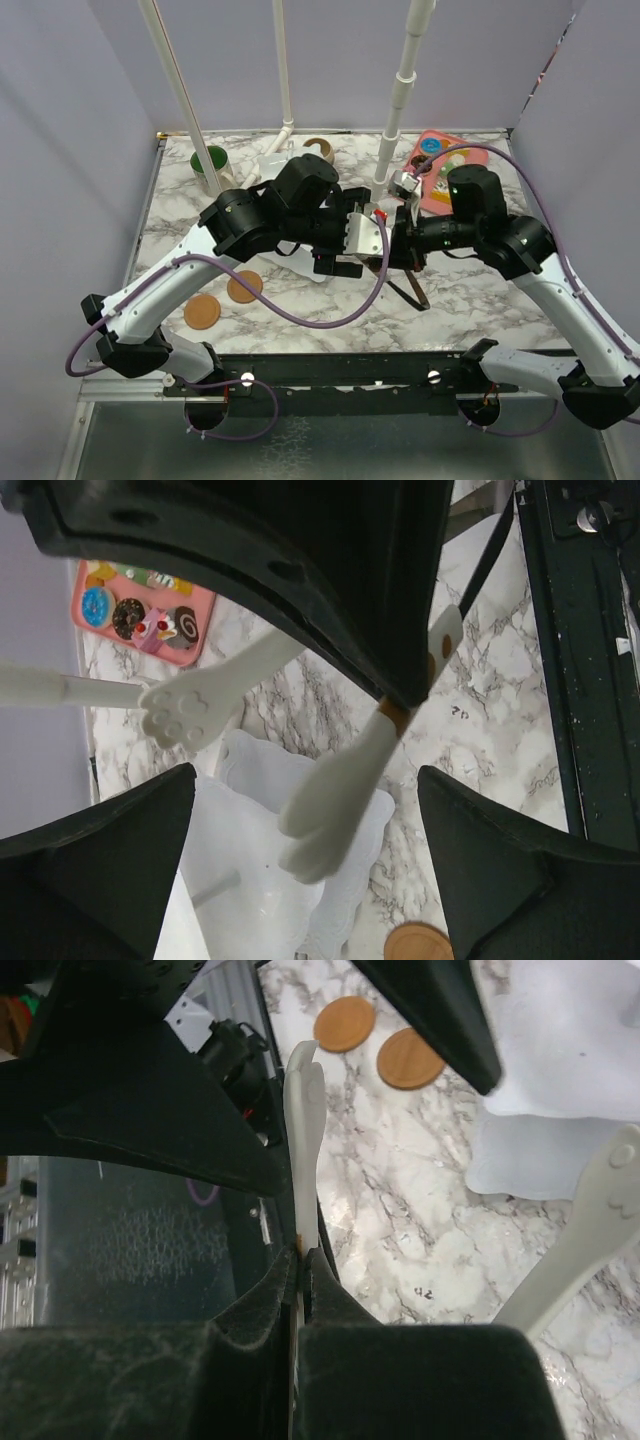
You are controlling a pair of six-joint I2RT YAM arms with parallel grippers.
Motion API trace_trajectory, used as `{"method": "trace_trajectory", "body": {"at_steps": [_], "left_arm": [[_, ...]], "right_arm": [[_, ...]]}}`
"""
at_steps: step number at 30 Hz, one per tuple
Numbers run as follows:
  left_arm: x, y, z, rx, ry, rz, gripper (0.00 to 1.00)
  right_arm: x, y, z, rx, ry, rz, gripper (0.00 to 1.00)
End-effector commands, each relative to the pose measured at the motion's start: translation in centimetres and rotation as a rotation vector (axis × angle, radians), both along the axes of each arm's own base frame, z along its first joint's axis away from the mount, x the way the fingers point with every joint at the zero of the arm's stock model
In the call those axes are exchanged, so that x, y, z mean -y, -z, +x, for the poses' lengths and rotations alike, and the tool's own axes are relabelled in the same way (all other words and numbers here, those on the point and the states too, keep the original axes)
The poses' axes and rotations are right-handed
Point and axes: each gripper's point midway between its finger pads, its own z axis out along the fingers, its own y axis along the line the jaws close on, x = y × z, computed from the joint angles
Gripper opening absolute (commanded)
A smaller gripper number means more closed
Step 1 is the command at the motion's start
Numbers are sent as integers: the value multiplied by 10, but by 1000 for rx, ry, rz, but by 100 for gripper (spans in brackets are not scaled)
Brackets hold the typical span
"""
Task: Serve the afternoon tea
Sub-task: Pick up the clamp from the tray.
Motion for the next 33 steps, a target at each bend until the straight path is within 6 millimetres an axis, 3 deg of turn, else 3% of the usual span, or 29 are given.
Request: {"method": "trace_trajectory", "body": {"at_steps": [1, 9, 16, 20, 26, 29, 31, 33], "left_arm": [[-14, -12, -6, 10, -35, -30, 92], [-33, 3, -31, -98, -20, 21, 71], [-38, 3, -35, -108, -20, 26, 53], [-40, 5, -35, -104, -21, 41, 24], [-46, 12, -34, -86, -29, 59, 7], [-45, 11, -32, -83, -38, 46, 0], [-43, 9, -32, -91, -49, 23, 0], [-40, 3, -32, -100, -64, -13, 0]], "right_arm": [[-9, 1, -11, 32, -68, -76, 0], [-22, -8, -8, 91, -129, -133, 0], [-36, -8, -11, 96, -180, -172, 1], [-40, -10, -13, 105, -190, -184, 1], [-45, -24, -18, 123, -218, -141, 1], [-49, -30, -19, 132, -226, -110, 13], [-50, -34, -17, 149, -217, -91, 42], [-50, -41, -13, 181, -187, -67, 60]]}}
